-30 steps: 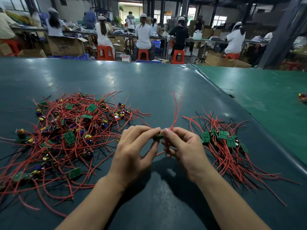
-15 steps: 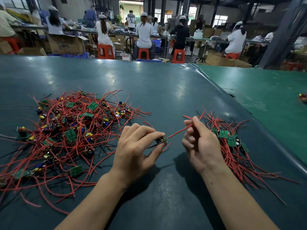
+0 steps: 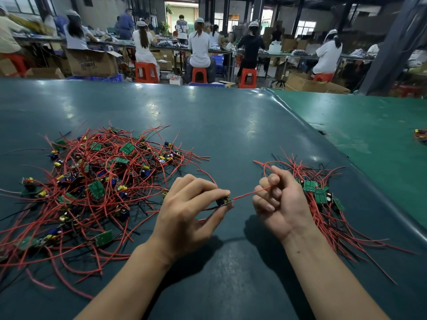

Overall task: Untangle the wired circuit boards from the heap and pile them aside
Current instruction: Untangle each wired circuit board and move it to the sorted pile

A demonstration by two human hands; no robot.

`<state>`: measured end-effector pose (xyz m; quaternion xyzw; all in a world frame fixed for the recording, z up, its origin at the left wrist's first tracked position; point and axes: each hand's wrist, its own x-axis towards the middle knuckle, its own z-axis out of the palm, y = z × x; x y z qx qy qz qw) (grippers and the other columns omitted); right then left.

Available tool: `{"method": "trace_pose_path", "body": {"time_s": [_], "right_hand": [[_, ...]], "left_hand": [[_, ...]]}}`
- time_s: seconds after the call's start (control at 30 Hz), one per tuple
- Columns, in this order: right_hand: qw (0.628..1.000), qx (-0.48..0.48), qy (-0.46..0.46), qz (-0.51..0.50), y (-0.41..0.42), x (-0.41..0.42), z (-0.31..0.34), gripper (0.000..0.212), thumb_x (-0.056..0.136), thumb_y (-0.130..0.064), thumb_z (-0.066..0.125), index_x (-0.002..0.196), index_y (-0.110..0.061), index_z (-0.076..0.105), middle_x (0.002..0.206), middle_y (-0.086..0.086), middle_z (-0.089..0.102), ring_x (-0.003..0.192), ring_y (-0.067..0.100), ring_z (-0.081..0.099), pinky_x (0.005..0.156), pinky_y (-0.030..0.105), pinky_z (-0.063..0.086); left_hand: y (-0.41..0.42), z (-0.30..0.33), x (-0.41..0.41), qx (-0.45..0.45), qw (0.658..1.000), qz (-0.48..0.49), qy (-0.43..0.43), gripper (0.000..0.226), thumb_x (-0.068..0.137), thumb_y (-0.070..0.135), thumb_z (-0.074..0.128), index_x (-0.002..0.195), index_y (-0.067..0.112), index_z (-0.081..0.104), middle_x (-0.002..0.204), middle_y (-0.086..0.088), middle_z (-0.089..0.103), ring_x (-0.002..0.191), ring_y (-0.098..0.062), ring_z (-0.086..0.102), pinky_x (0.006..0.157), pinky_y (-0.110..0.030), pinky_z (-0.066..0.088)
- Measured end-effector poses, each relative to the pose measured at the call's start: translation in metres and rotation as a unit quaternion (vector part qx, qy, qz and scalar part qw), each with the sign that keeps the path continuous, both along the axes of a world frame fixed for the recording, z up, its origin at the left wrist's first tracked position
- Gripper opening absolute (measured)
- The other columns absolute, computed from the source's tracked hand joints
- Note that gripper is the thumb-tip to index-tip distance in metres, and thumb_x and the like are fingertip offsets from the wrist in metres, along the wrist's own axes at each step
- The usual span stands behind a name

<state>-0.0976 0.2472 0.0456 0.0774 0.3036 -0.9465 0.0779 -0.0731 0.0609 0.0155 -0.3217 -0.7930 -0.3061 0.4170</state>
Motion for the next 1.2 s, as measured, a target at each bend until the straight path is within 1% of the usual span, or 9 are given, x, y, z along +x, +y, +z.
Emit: {"method": "trace_pose_path", "body": {"time_s": [0.1, 0.23, 0.4, 0.47, 0.57, 0.63, 0.73, 0.83, 1.2], "right_hand": [[1.000, -0.011, -0.002, 0.011, 0.002, 0.000, 0.001, 0.052, 0.096, -0.024, 0.043, 0.045, -0.015, 0.052, 0.038, -0.007, 0.028, 0.027, 0.004, 0.022, 0.026, 0.015, 0.017], [1.000, -0.012, -0.009, -0.016, 0.001, 0.000, 0.001, 0.037, 0.099, -0.025, 0.047, 0.069, -0.010, 0.064, 0.049, -0.006, 0.038, 0.032, 0.004, 0.026, 0.029, 0.014, 0.021], [0.998, -0.053, -0.006, 0.024, 0.004, 0.002, 0.001, 0.051, 0.095, -0.024, 0.044, 0.044, -0.017, 0.046, 0.040, -0.006, 0.025, 0.031, 0.006, 0.015, 0.026, 0.016, 0.017], [0.998, -0.061, 0.002, 0.021, 0.004, 0.003, 0.001, 0.052, 0.095, -0.030, 0.045, 0.044, -0.016, 0.047, 0.040, -0.006, 0.025, 0.033, 0.006, 0.013, 0.026, 0.016, 0.017], [0.999, -0.016, 0.036, 0.013, 0.001, 0.002, 0.001, 0.061, 0.091, -0.063, 0.041, 0.079, -0.010, 0.068, 0.054, -0.004, 0.041, 0.036, 0.006, 0.028, 0.030, 0.015, 0.025], [0.992, 0.090, 0.076, 0.037, -0.003, 0.005, -0.002, 0.070, 0.076, -0.070, 0.049, 0.103, -0.009, 0.069, 0.066, -0.004, 0.049, 0.042, 0.006, 0.034, 0.034, 0.016, 0.029], [0.951, 0.266, 0.136, 0.077, -0.018, 0.012, -0.010, 0.047, 0.066, -0.050, 0.071, 0.096, -0.013, 0.076, 0.066, -0.005, 0.055, 0.045, 0.005, 0.040, 0.038, 0.016, 0.029], [0.932, 0.318, 0.155, 0.077, -0.022, 0.014, -0.014, 0.026, 0.072, -0.035, 0.071, 0.083, -0.013, 0.079, 0.059, -0.001, 0.056, 0.041, 0.006, 0.039, 0.038, 0.016, 0.030], [0.963, 0.203, 0.084, -0.158, 0.008, 0.000, 0.002, 0.027, 0.097, -0.021, 0.056, 0.078, -0.006, 0.068, 0.053, -0.005, 0.049, 0.036, 0.004, 0.033, 0.036, 0.015, 0.023]], "left_hand": [[0.001, -0.001, 0.000, -0.002, 1.000, -0.004, 0.000, 0.017, 0.083, 0.019, 0.076, 0.096, 0.008, 0.076, 0.086, -0.002, 0.066, 0.074, -0.023, 0.056, 0.065, -0.042, 0.045], [-0.004, -0.003, -0.001, 0.010, 1.000, 0.008, -0.006, 0.018, 0.080, 0.015, 0.080, 0.096, 0.007, 0.076, 0.086, -0.003, 0.066, 0.073, -0.024, 0.056, 0.065, -0.043, 0.046], [-0.003, -0.003, 0.000, 0.005, 1.000, -0.002, -0.007, 0.018, 0.081, 0.017, 0.078, 0.097, 0.007, 0.076, 0.086, -0.002, 0.066, 0.074, -0.024, 0.056, 0.065, -0.042, 0.045], [-0.002, -0.003, 0.000, 0.011, 1.000, 0.000, -0.008, 0.017, 0.082, 0.018, 0.077, 0.096, 0.007, 0.076, 0.087, -0.002, 0.067, 0.074, -0.024, 0.056, 0.065, -0.042, 0.046], [-0.004, -0.002, 0.000, 0.049, 0.998, 0.039, -0.007, 0.018, 0.082, 0.018, 0.076, 0.094, 0.005, 0.076, 0.088, -0.003, 0.067, 0.075, -0.024, 0.057, 0.068, -0.043, 0.047], [-0.004, -0.002, -0.001, 0.062, 0.996, 0.064, -0.003, 0.019, 0.082, 0.019, 0.077, 0.095, 0.004, 0.076, 0.089, -0.004, 0.067, 0.076, -0.024, 0.057, 0.068, -0.043, 0.047], [-0.003, -0.003, -0.001, 0.043, 0.998, 0.049, -0.005, 0.020, 0.084, 0.021, 0.074, 0.095, 0.004, 0.076, 0.088, -0.005, 0.067, 0.076, -0.024, 0.057, 0.067, -0.043, 0.047], [-0.003, -0.003, -0.001, 0.030, 0.999, 0.032, -0.013, 0.020, 0.085, 0.022, 0.072, 0.095, 0.005, 0.076, 0.087, -0.004, 0.067, 0.076, -0.023, 0.056, 0.067, -0.043, 0.047], [0.000, -0.002, -0.001, 0.044, 0.999, 0.020, 0.009, 0.016, 0.082, 0.017, 0.077, 0.092, 0.005, 0.076, 0.087, -0.002, 0.067, 0.075, -0.023, 0.056, 0.067, -0.043, 0.045]]}}
